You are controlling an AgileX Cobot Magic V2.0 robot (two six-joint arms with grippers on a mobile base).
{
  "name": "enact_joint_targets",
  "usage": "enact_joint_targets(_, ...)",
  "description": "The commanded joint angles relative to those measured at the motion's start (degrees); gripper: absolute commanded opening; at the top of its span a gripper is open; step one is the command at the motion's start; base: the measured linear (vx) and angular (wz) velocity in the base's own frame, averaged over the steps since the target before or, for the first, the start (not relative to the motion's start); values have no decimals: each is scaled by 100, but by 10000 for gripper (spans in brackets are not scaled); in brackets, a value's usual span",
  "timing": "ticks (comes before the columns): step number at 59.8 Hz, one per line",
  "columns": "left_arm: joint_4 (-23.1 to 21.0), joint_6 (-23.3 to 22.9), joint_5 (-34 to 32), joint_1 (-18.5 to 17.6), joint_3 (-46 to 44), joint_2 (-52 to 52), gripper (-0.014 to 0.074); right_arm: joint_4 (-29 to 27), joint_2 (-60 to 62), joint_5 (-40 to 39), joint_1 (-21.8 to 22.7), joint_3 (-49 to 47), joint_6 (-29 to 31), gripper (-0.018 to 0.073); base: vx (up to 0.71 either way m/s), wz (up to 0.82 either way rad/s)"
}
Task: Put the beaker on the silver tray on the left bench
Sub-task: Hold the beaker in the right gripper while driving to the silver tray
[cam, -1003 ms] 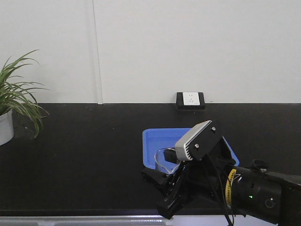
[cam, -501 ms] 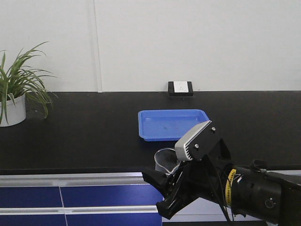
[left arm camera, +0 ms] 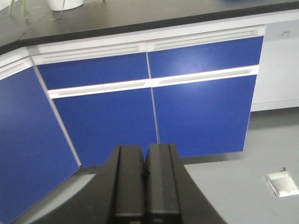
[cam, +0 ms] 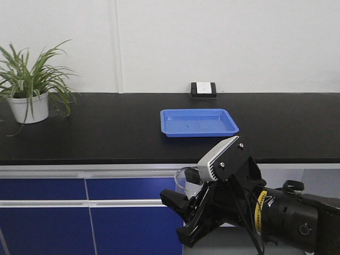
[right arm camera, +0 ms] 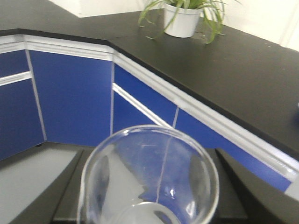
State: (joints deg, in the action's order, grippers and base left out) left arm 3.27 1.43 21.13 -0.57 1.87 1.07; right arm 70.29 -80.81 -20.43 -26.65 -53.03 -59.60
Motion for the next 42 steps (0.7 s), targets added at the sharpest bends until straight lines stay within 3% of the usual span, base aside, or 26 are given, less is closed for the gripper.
enact_joint_targets(1,-17,-10,-466,-31,113,41,1,-148,211,-164,5,-154,10,-14,-27,11)
enact_joint_targets(19,-17,-10,-466,-31,113,41,1,-148,211,-164,5,-154,10,-14,-21,28)
enact_joint_targets(42,-17,-10,-466,-31,113,41,1,-148,211,-164,5,-154,10,-13,-12,70)
